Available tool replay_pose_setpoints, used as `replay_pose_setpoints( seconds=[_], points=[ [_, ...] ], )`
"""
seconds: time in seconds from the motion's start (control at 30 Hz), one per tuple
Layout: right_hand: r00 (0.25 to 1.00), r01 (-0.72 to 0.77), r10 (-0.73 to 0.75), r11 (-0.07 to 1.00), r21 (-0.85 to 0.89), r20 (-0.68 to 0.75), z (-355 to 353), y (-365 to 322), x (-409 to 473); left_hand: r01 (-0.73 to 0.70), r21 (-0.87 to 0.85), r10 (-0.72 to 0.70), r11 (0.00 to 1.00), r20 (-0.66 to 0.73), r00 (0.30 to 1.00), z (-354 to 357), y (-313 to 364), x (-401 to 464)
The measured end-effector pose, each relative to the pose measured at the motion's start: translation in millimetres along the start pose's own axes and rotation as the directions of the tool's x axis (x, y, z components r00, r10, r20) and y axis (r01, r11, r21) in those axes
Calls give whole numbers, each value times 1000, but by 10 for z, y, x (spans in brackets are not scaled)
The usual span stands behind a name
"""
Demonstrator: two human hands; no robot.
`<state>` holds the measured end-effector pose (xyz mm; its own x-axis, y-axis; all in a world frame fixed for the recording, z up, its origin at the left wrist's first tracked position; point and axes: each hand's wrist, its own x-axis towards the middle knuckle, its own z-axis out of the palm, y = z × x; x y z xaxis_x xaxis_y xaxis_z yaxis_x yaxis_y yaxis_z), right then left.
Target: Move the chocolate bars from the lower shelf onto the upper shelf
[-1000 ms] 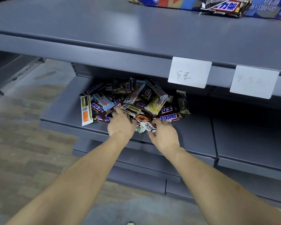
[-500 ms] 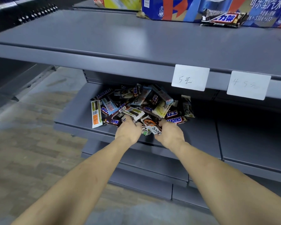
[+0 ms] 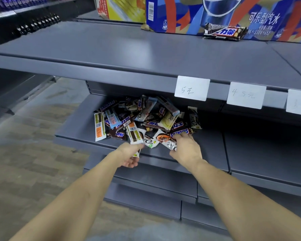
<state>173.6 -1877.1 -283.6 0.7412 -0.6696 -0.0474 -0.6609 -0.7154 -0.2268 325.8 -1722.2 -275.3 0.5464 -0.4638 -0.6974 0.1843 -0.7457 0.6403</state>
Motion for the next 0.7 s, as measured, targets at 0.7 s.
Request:
replay_pose_setpoints(
  seconds=[0.7],
  points=[
    [999,29,-42,935,-353,-29,-196,234,-262,-345,882,631,321,73,773,168,20,-218]
  ],
)
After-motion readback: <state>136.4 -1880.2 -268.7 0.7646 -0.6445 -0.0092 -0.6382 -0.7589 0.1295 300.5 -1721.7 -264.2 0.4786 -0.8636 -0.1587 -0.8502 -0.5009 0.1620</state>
